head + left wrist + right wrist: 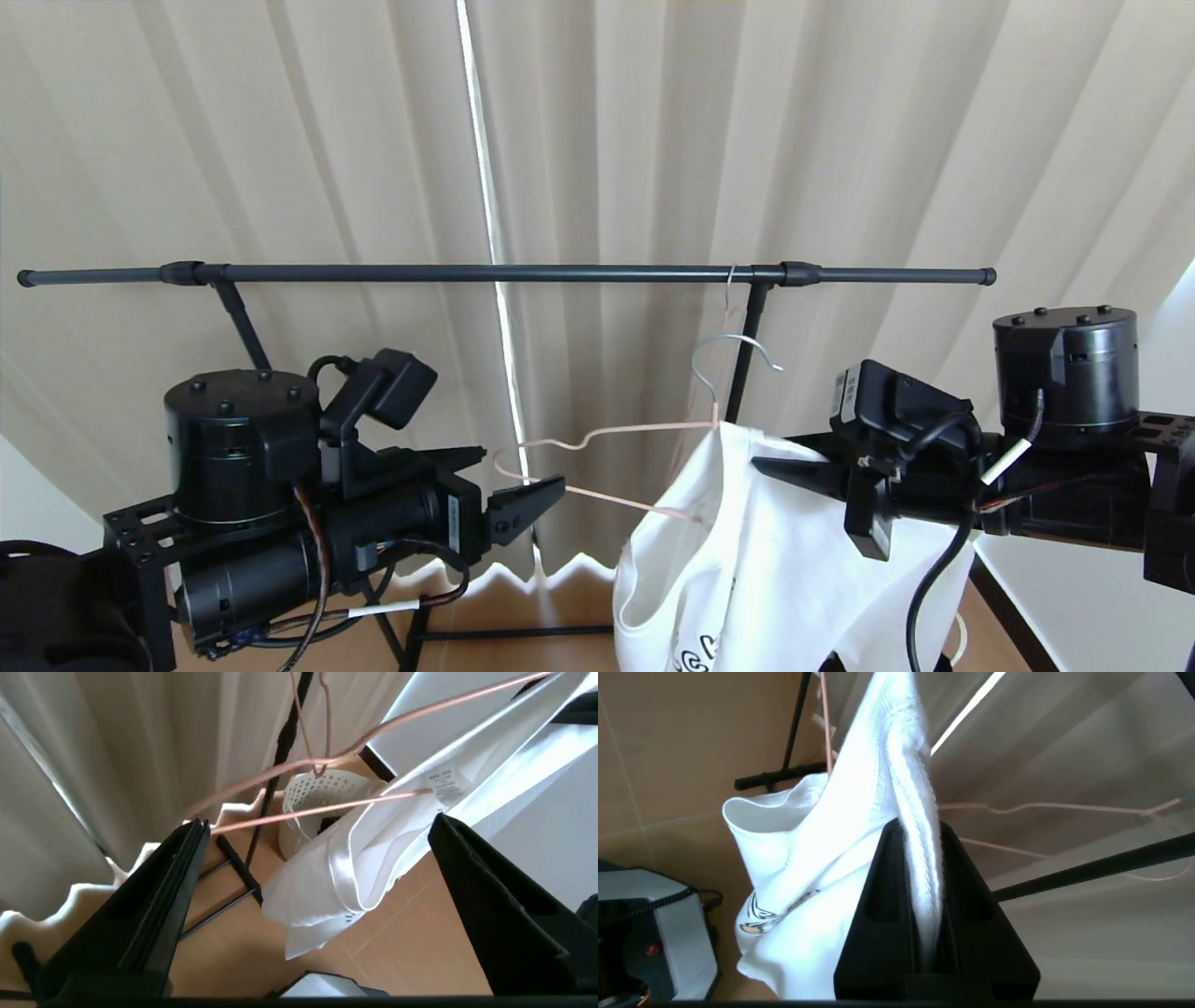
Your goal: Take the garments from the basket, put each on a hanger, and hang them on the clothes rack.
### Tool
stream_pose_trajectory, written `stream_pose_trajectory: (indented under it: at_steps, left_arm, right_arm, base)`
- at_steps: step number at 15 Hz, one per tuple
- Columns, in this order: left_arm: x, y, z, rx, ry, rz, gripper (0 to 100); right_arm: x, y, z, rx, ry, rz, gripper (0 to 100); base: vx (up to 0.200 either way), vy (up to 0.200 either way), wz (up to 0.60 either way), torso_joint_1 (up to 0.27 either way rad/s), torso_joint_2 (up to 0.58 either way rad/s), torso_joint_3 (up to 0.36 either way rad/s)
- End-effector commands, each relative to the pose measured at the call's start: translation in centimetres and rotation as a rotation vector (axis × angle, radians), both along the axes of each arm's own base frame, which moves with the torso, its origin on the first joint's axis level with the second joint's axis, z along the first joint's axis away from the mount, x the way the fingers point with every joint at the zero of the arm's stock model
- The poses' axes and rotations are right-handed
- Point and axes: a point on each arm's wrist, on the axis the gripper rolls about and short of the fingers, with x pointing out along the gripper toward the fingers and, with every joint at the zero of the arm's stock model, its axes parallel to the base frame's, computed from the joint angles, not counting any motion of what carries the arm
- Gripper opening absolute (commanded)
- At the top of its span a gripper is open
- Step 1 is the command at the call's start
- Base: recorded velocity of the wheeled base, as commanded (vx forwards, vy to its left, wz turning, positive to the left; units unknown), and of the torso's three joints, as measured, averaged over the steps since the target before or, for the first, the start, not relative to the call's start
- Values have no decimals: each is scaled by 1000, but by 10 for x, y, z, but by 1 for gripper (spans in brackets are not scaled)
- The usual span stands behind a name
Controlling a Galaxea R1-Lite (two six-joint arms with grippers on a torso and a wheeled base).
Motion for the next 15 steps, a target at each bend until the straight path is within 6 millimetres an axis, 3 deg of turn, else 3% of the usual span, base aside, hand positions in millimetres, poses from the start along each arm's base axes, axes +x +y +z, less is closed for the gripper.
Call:
stream_pose_trajectory:
  at_steps: [1, 5, 15]
  left_arm:
    - [-7, -9, 2, 17, -1, -7, 100]
    - [-16, -21, -3, 68, -1, 12, 100]
    - [-1, -67, -69, 252, 7, 174, 100]
  right_arm:
    - [3, 0, 2, 18, -14, -34, 0]
    - [6, 3, 9, 98, 21, -121, 0]
    - [-6, 16, 15, 135, 34, -74, 0]
  base:
    - [0, 0, 0, 0, 0, 0]
    - [0, 0, 0, 0, 0, 0]
    - [0, 0, 0, 0, 0, 0]
